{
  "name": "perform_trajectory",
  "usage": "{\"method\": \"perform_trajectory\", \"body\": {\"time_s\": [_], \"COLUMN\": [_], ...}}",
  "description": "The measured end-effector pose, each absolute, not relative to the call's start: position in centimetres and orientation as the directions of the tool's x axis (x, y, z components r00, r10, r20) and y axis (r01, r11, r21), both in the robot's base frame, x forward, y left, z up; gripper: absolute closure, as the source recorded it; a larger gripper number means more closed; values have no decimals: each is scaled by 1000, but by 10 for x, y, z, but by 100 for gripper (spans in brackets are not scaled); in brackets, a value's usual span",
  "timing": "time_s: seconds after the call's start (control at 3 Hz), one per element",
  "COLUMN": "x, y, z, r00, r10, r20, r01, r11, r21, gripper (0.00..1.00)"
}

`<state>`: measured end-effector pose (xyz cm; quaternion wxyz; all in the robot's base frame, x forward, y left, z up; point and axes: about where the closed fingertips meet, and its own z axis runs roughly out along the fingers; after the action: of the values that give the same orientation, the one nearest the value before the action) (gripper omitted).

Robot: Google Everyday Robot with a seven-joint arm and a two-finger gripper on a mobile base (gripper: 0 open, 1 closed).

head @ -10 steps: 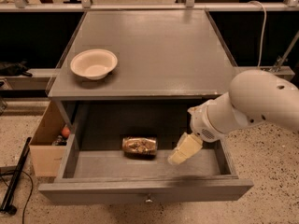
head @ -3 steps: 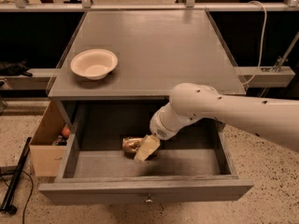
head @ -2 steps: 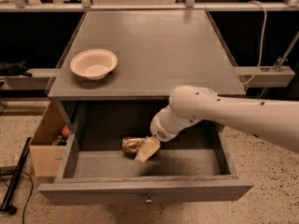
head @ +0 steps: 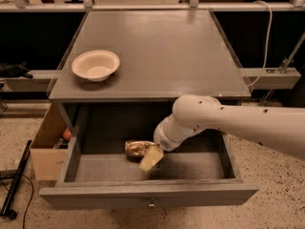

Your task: Pick orange can from top drawer and place on counter

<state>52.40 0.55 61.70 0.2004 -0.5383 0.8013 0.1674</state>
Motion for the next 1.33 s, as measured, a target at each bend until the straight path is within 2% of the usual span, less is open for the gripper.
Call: {"method": "perform_trajectory", "body": {"time_s": [1.33], "x": [524], "y": [6], "z": [617], "r00": [-340], "r10": [-796], "r20": [-501], "r01": [-930], "r11": [364], "r21": [53], "gripper": [100]}}
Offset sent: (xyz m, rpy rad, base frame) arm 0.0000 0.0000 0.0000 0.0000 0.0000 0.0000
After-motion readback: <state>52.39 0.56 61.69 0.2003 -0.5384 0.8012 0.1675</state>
